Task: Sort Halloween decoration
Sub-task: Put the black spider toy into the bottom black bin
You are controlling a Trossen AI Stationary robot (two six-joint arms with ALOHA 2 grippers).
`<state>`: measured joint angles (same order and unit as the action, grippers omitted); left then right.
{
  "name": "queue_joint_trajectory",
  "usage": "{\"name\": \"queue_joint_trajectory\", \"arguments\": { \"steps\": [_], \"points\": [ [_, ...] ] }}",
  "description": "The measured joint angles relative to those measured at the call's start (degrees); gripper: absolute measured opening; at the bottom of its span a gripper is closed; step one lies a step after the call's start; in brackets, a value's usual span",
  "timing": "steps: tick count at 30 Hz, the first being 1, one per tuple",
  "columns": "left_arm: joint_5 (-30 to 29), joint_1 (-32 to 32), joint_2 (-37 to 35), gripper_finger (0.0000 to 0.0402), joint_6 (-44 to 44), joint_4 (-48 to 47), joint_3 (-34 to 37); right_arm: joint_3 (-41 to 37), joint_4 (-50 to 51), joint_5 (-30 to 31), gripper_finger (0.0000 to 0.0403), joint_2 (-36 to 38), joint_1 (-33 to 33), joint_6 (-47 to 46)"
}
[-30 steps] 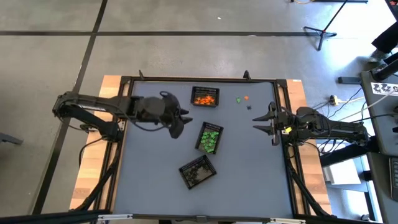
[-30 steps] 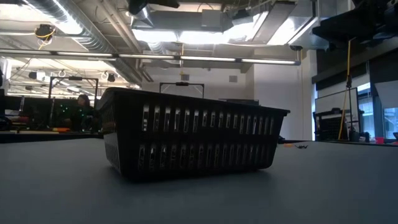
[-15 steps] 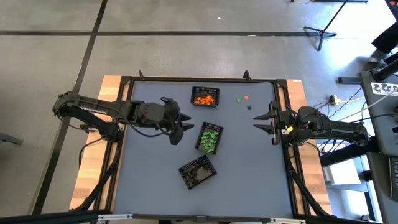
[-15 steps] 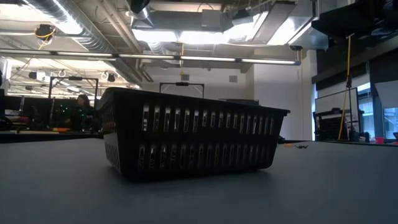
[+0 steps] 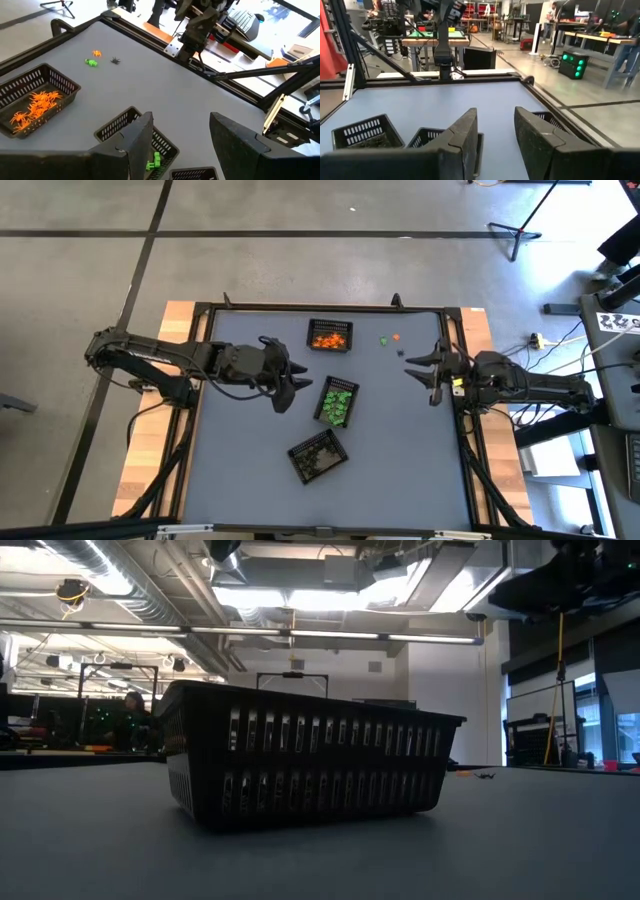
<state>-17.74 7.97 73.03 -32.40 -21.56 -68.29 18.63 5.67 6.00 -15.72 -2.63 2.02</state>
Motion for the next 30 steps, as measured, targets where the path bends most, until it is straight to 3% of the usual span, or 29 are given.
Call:
{"name": "queue_joint_trajectory", "arguments": {
  "steps": [7,12,16,19,24,30],
  "points": [
    [-3.07,-0.95,0.02,0.0188,0.86,2.79,0.0,0.0,-0.01,-0.43,0.0127,-1.75,0.0,-0.2],
    [3.26,-2.21,-4.14,0.0188,15.13,-3.41,0.04,0.0,-0.27,-0.02,0.0127,-2.42,0.0,-0.27],
    [3.99,-0.07,-12.32,0.0188,25.75,1.13,3.98,0.0,0.29,-0.02,0.0127,-2.55,-0.01,-0.8],
    [3.58,-0.57,-20.27,0.0188,28.99,7.83,12.65,0.0,0.32,0.0,0.0127,-2.55,0.0,-0.67],
    [5.37,-3.67,-32.53,0.0188,28.66,26.26,33.53,0.0,-0.34,1.68,0.0127,-2.55,0.0,-0.04],
    [11.4,-9.57,-39.9,0.0188,27.23,46.61,53.54,0.0,-1.21,2.56,0.0127,-2.55,0.0,1.27]
  ]
}}
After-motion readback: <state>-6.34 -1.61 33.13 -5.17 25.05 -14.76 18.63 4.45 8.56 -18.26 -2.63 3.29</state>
